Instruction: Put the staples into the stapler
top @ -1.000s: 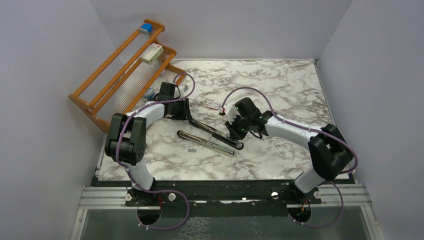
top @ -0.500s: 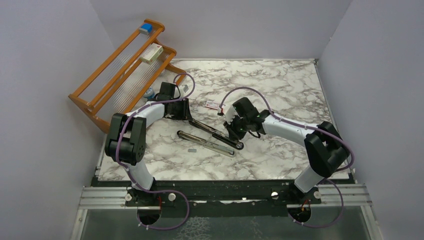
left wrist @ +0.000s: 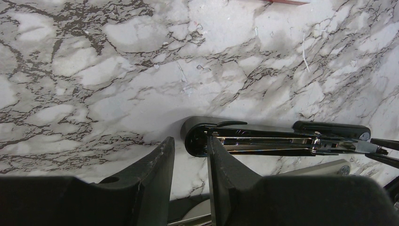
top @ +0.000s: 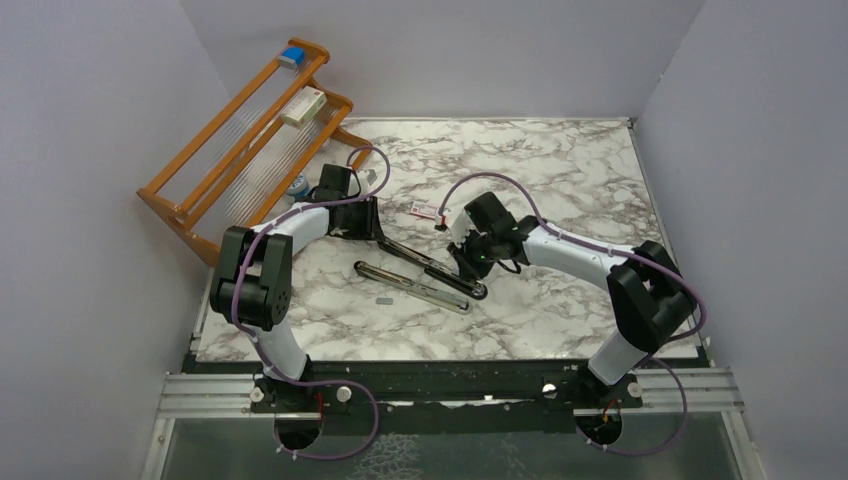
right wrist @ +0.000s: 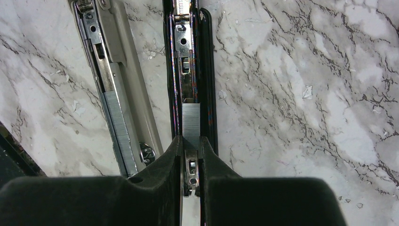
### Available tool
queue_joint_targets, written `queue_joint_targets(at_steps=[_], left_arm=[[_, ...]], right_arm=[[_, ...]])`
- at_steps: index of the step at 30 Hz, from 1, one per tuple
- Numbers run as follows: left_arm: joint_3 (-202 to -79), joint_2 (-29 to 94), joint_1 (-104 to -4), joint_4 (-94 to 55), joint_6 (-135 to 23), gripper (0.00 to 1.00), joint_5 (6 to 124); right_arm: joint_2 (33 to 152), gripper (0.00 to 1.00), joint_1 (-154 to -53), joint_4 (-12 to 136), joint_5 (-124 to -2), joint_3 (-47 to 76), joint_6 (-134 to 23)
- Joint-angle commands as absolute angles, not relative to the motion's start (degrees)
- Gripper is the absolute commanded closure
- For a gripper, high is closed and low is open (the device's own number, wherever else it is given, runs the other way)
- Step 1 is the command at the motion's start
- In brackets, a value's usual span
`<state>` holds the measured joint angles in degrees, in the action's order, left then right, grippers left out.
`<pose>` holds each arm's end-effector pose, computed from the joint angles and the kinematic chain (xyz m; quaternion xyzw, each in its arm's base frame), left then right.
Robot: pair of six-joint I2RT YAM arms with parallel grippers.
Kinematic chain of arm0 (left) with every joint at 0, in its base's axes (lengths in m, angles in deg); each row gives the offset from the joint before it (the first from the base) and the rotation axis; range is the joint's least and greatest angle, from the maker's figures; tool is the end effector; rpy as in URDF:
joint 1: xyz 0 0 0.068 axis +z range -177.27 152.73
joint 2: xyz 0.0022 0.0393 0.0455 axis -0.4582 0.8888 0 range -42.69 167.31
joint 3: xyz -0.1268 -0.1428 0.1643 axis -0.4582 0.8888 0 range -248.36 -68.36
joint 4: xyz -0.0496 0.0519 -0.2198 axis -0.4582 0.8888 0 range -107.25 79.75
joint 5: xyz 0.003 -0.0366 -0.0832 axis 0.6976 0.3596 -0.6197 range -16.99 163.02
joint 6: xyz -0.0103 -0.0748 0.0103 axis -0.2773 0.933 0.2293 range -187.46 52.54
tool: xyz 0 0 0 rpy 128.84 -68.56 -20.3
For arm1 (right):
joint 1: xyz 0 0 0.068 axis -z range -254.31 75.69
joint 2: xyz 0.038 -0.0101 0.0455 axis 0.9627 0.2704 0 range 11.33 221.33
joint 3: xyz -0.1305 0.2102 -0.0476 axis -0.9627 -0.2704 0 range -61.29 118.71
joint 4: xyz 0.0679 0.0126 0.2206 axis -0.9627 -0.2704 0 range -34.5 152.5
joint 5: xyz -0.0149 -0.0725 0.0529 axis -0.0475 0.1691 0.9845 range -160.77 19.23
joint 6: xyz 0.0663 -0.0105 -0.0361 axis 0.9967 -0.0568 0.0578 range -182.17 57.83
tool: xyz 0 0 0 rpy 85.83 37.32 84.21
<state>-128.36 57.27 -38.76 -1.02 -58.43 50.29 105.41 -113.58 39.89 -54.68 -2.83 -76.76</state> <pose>0.3259 -0.0917 0.1508 0.0774 0.9366 -0.2362 0.2470 0.2338 0.2141 0.1646 -0.4655 0.8317 0.1894 0.2359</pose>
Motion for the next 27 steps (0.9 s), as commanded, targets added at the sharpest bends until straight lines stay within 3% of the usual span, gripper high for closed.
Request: queue_joint_targets(at_steps=[1,18,27], left_arm=[[-128.56,59.26,-38.63,0.77,-60.19,0.66,54.11],[-128.58,59.16,-38.65,0.78,-60.25,0.66,54.13],[-128.65,59.07,-38.62,0.90,-60.20,0.66,54.18]], right_arm=[[107.62,0.87,-113.60,33.77,-53.26,-0.43,-77.70],[110.44,0.83,-113.59,30.80,-51.88,2.91,-78.61],[110.27,0.74,-113.60,30.98,-51.45,2.64,-78.61]])
